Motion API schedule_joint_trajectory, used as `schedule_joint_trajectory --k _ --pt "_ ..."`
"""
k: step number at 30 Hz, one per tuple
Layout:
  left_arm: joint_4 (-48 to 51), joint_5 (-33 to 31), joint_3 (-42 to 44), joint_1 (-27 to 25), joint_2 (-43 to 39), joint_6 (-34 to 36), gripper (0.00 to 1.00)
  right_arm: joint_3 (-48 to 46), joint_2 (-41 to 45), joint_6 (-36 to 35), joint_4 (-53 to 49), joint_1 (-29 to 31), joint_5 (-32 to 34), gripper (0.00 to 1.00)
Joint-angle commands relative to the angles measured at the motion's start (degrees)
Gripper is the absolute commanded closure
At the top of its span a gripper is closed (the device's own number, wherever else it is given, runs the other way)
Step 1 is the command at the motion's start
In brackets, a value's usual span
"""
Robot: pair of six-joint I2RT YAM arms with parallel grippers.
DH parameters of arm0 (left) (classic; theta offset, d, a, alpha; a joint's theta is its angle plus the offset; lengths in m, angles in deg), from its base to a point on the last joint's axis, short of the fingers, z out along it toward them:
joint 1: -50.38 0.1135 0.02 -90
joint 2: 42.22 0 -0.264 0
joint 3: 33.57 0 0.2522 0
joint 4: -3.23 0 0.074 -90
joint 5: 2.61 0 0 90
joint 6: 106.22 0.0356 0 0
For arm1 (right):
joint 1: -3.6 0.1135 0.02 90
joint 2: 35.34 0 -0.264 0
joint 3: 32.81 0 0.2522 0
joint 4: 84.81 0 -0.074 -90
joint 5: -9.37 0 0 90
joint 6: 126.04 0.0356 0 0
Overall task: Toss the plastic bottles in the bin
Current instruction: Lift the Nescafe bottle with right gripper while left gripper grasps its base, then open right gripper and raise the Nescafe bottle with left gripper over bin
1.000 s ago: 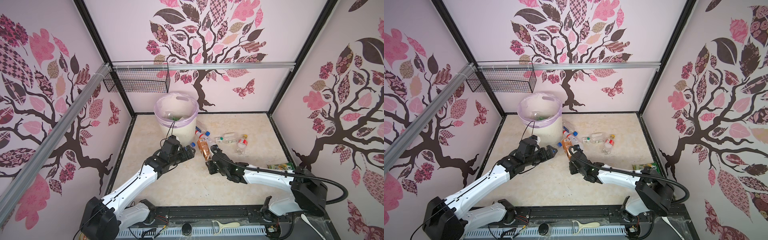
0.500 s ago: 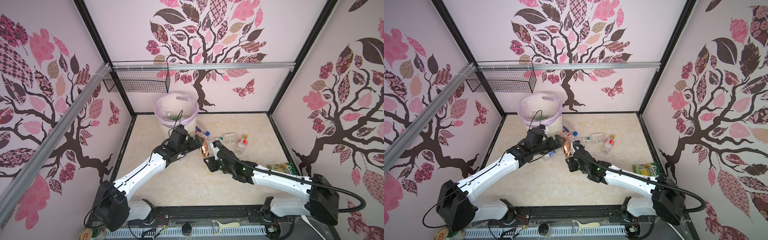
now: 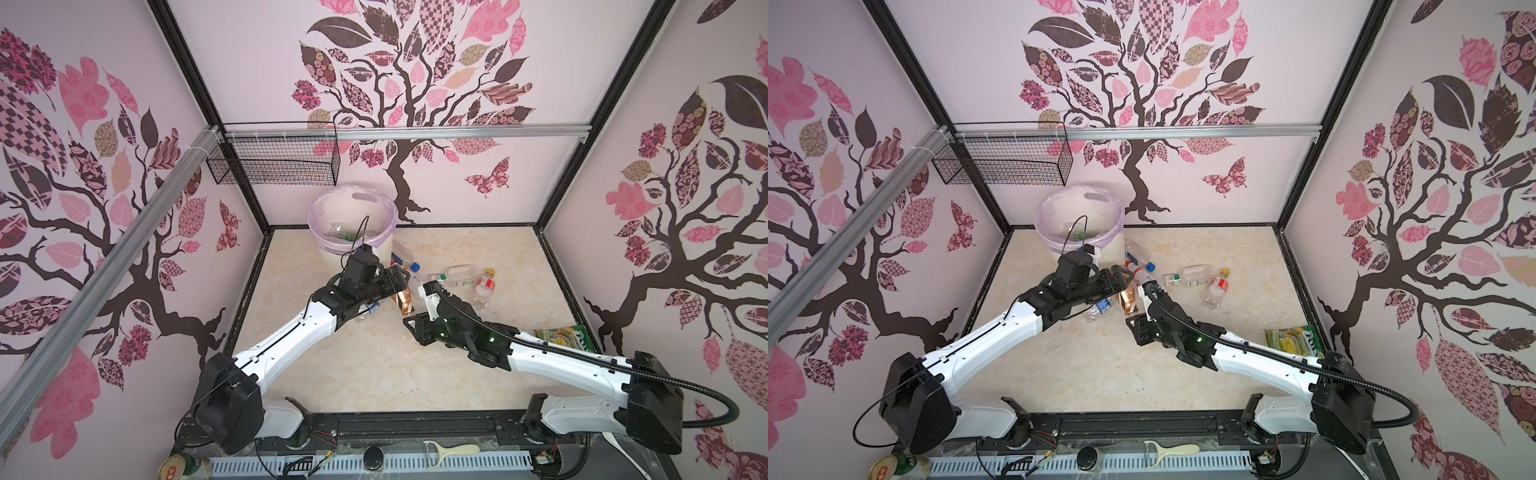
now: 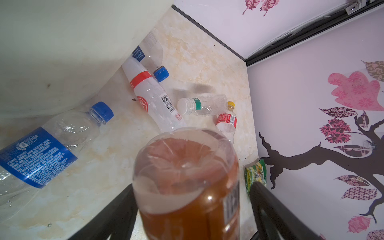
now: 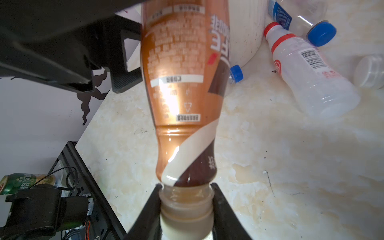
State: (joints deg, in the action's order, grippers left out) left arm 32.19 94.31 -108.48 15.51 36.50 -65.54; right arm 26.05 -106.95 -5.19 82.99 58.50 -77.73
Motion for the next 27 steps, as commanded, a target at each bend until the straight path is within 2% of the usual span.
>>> schedule_joint_trajectory --k 1,3,7,12,18,22,27 --pt "-1.32 -0.24 -2.74 -0.17 0.37 1.31 0.19 1.57 2.46 -0.96 1.44 0.39 -0.52 0.71" --pt "-1.46 -0.31 -2.85 -0.19 0.38 1.33 0.22 1.67 2.40 -1.10 1.36 0.44 -0.61 0.70" --pt "-1.54 -0.41 -2.80 -0.11 -0.04 1.61 0.33 1.56 2.43 -1.12 1.34 0.43 -0.74 0.67" --pt "-1.22 -0.93 -2.44 -0.12 -0.75 2.19 0.43 1.57 3.01 -1.40 0.99 0.39 -0.09 0.55" --pt "0.53 -2.15 -3.01 -0.11 -2.05 3.67 0.45 0.90 5.50 -2.01 0.70 0.39 1.19 0.44" --pt "3.00 -3.71 -5.12 -0.16 -3.08 5.81 0.45 0.35 8.06 -2.91 0.24 0.39 3.67 0.31" --pt "6.81 -5.56 -9.66 -0.15 -4.23 10.02 0.45 2.43 11.16 -5.70 -2.19 0.39 7.02 0.08"
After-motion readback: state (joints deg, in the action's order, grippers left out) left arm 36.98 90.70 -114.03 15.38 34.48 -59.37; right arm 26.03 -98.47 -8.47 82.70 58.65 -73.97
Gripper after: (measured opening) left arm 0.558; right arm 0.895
